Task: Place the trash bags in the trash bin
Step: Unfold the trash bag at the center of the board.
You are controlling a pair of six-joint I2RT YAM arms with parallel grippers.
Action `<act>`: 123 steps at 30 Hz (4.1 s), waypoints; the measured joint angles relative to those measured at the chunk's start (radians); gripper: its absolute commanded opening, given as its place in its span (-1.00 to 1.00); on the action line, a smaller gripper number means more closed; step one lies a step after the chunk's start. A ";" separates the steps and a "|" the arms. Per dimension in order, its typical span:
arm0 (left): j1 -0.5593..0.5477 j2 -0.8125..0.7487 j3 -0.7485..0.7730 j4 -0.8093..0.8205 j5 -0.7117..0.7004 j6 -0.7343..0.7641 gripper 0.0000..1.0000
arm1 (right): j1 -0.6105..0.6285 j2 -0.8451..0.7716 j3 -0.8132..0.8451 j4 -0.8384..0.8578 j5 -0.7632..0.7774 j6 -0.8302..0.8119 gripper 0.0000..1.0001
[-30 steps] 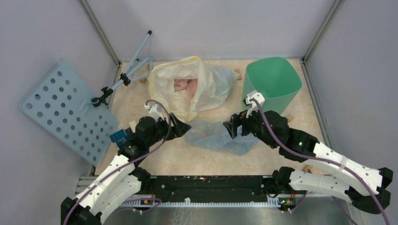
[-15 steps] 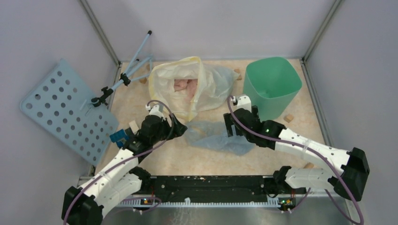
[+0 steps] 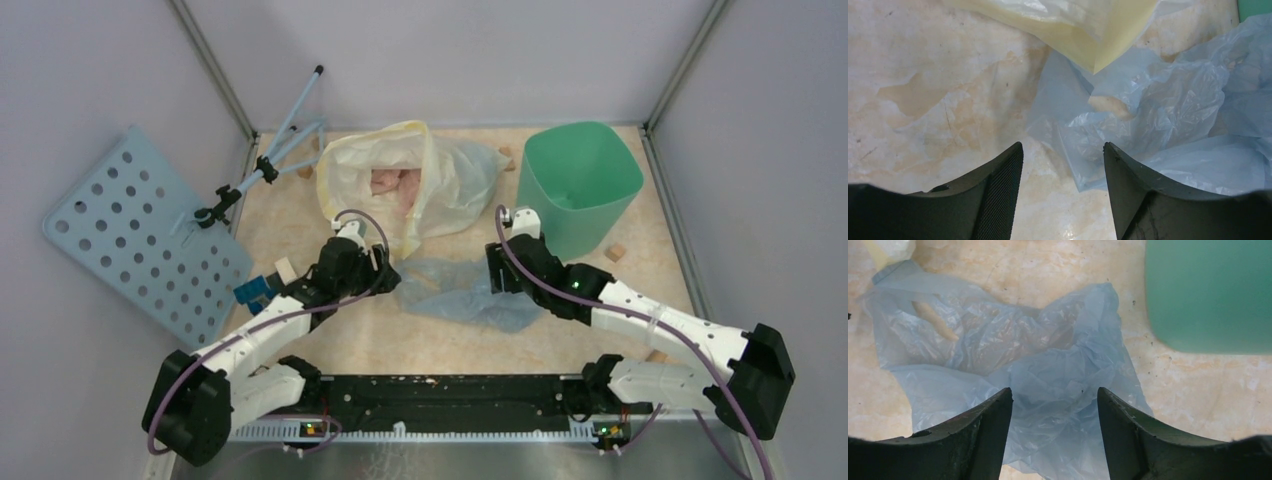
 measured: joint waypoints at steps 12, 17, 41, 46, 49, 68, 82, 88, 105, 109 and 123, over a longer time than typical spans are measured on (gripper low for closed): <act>0.000 0.177 0.087 0.067 0.006 0.098 0.24 | -0.001 -0.003 -0.011 0.033 -0.032 -0.005 0.17; 0.000 0.229 0.114 0.072 0.008 0.124 0.20 | -0.002 -0.003 -0.013 0.038 -0.040 -0.011 0.16; -0.007 0.344 0.159 0.102 -0.029 0.229 -1.00 | -0.002 -0.004 -0.013 0.042 -0.040 -0.028 0.17; -0.007 0.217 0.149 0.077 -0.058 0.228 -1.00 | -0.002 -0.009 -0.012 0.040 -0.041 -0.035 0.55; -0.008 0.103 0.148 0.066 -0.053 0.228 -1.00 | -0.002 -0.013 -0.009 0.039 -0.050 -0.050 0.60; -0.010 -0.136 0.250 -0.071 0.285 0.224 -1.00 | 0.084 0.076 0.211 0.220 -0.511 -0.543 0.27; -0.010 -0.259 0.297 -0.099 0.474 0.223 -1.00 | 0.084 0.148 0.117 0.486 -0.615 -0.631 0.74; -0.010 -0.263 0.297 -0.090 0.548 0.213 -1.00 | 0.084 0.234 0.118 0.529 -0.623 -0.632 0.26; -0.013 -0.284 0.335 -0.209 0.305 0.222 0.58 | 0.086 0.226 0.116 0.546 -0.565 -0.571 -1.00; -0.015 -0.291 0.334 -0.224 0.240 0.178 0.97 | 0.109 0.260 0.150 0.503 -0.465 -0.569 -1.00; -0.016 -0.381 0.264 -0.172 0.100 -0.079 0.81 | 0.142 0.289 0.153 0.487 -0.391 -0.571 -1.00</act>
